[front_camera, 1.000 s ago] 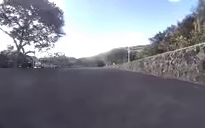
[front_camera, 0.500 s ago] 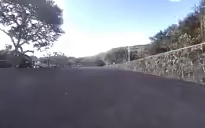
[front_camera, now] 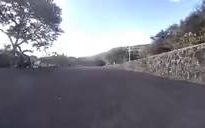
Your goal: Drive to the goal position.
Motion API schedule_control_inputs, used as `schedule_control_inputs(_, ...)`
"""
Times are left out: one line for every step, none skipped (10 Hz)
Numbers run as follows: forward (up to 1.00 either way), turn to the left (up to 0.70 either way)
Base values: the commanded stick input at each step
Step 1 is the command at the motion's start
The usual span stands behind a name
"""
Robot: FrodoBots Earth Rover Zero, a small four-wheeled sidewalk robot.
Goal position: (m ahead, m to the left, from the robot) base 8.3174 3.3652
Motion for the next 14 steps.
schedule_control_inputs(0.7,0.0)
schedule_control_inputs(0.7,0.0)
schedule_control_inputs(0.7,0.0)
schedule_control_inputs(0.7,0.0)
schedule_control_inputs(0.7,0.0)
schedule_control_inputs(0.7,0.0)
schedule_control_inputs(0.7,0.0)
schedule_control_inputs(0.7,0.0)
schedule_control_inputs(0.7,0.0)
schedule_control_inputs(0.7,0.0)
schedule_control_inputs(0.7,0.0)
schedule_control_inputs(0.7,0.0)
schedule_control_inputs(0.7,0.0)
schedule_control_inputs(0.7,0.0)
